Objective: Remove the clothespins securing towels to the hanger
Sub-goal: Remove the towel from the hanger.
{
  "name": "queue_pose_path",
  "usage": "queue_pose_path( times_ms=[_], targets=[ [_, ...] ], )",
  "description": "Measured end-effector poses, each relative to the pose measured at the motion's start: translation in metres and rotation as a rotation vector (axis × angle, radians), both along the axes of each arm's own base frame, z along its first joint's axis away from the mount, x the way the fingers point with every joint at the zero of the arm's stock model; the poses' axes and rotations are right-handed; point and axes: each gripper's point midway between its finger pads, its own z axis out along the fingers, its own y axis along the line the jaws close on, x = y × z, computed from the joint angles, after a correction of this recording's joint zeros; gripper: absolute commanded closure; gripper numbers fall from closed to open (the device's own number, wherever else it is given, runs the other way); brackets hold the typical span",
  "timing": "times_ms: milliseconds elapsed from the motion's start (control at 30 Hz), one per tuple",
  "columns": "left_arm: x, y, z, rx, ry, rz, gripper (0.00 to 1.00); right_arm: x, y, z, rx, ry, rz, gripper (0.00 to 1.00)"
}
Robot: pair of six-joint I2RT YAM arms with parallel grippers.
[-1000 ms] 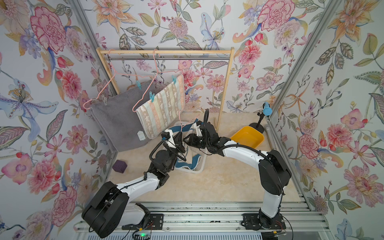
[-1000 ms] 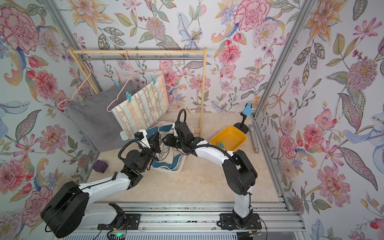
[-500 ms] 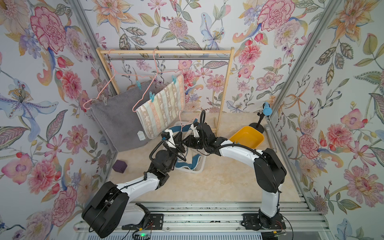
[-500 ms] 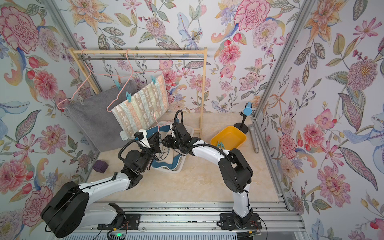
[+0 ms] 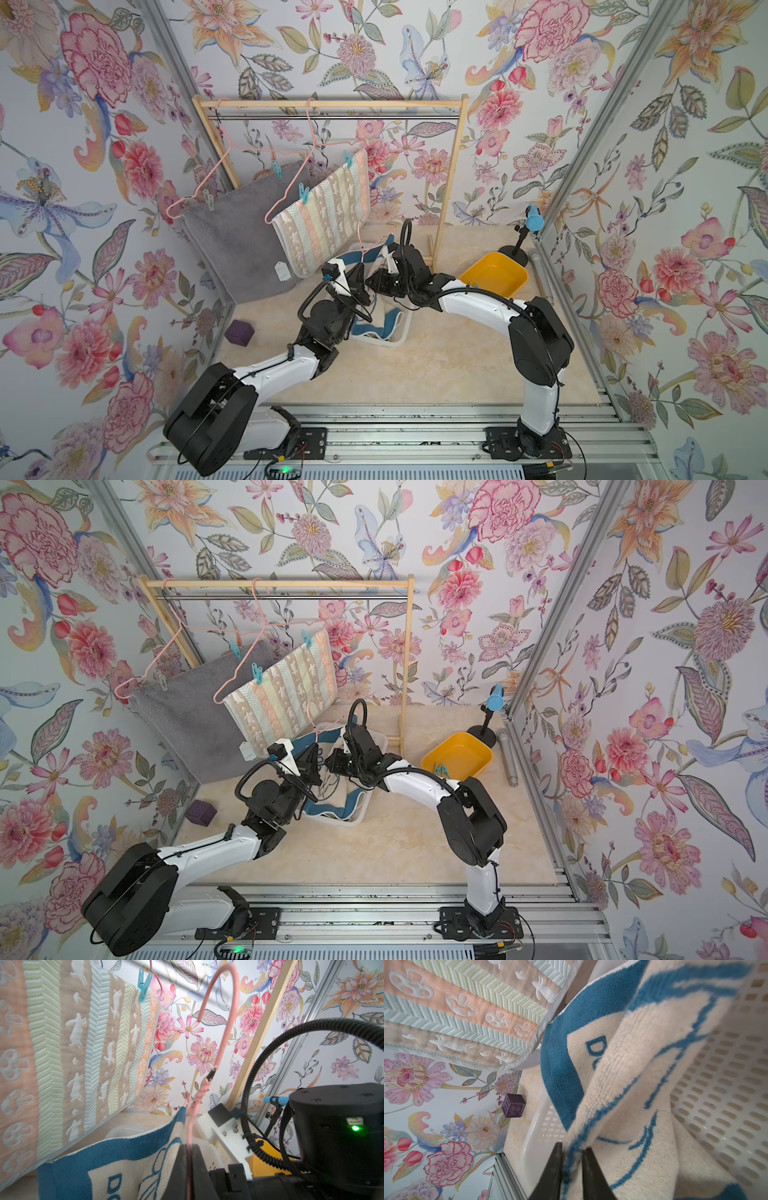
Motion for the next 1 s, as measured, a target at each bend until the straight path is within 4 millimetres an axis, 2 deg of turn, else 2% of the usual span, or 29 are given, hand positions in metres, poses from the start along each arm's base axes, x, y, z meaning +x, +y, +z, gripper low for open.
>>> queue_pose_path(
  times_ms=[100, 333, 500, 800, 1000],
  targets=[
    [0.000, 0.000, 0.000, -0.001, -0.001, 0.000, 1.00, -0.002, 0.001, 0.004, -0.001, -0.012, 0.010, 0.71],
    [0.001, -0.001, -0.001, -0.001, -0.001, 0.000, 1.00, -0.003, 0.000, 0.007, -0.001, -0.019, 0.012, 0.85],
    [0.001, -0.001, -0.001, -0.001, -0.001, 0.000, 1.00, -0.004, 0.001, 0.007, -0.003, -0.021, 0.017, 1.00],
    [0.001, 0.000, -0.001, -0.001, -0.001, 0.001, 1.00, -0.006, 0.001, 0.009, -0.003, -0.026, 0.018, 1.00],
    [0.001, 0.001, -0.001, -0.001, 0.000, 0.009, 1.00, -0.013, -0.009, 0.029, 0.007, -0.050, 0.016, 1.00]
  ],
)
